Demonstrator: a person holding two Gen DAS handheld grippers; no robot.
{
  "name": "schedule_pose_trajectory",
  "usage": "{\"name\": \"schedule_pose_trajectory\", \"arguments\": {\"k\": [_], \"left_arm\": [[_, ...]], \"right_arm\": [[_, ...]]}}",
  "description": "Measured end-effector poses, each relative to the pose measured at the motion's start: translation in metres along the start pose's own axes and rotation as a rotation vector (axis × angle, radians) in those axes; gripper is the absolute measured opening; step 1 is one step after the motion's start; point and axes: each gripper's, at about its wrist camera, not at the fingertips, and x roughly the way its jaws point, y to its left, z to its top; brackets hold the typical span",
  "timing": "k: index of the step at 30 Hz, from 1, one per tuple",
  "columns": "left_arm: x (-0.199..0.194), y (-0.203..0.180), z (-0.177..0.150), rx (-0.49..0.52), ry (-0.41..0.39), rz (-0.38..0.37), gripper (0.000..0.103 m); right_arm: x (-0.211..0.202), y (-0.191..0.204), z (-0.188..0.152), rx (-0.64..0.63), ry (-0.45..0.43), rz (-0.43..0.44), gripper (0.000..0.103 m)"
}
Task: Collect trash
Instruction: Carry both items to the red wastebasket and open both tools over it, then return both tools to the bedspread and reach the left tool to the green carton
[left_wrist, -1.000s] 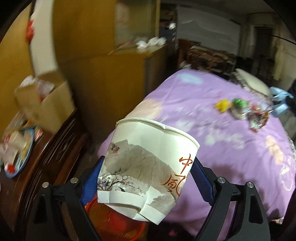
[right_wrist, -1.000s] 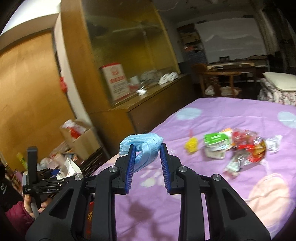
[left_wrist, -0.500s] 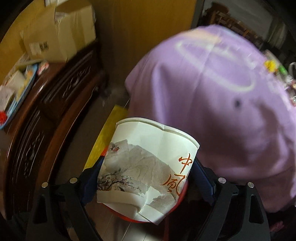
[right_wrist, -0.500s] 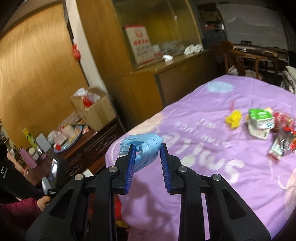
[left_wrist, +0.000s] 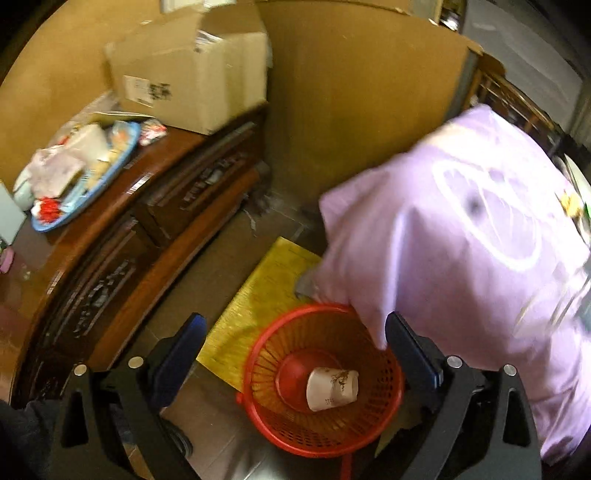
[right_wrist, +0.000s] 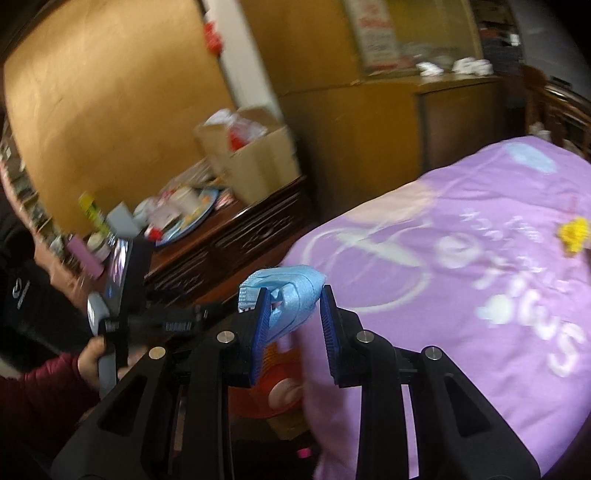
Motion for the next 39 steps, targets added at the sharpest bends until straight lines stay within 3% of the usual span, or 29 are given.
{"name": "schedule_pose_trajectory", "arguments": {"k": [13,17,20,34,39], "left_arm": [[-0.010,0.034,0.006,-0.062,-0.028,0.029,0.096],[-0.007,0.040,0.007,-0.068,-0.025,0.039,0.096],[-0.007,0.040,0.007,-0.062,-0.028,0.049,0.096],[-0.029,-0.005,0.018,0.011,-0.078,-0.003,0.096],[-0.045,-0.039,0.021,0.071,-0.114,-0.022,0.096]], "right_arm": [[0.122,0.055,-0.032,-0.120,0.269,0.081,0.032],[0.142,0.057,-0.035,-0.114,0.320,0.114,0.043],[0.130,0.054,-0.024,-0.096,0.280,0.134,0.054],[0.035,0.002,0.010,-0.016,0.030,-0.031,0.055],[-0.010,-0.022,0.012,0.025,-0.081,-0.117,0.068]]}}
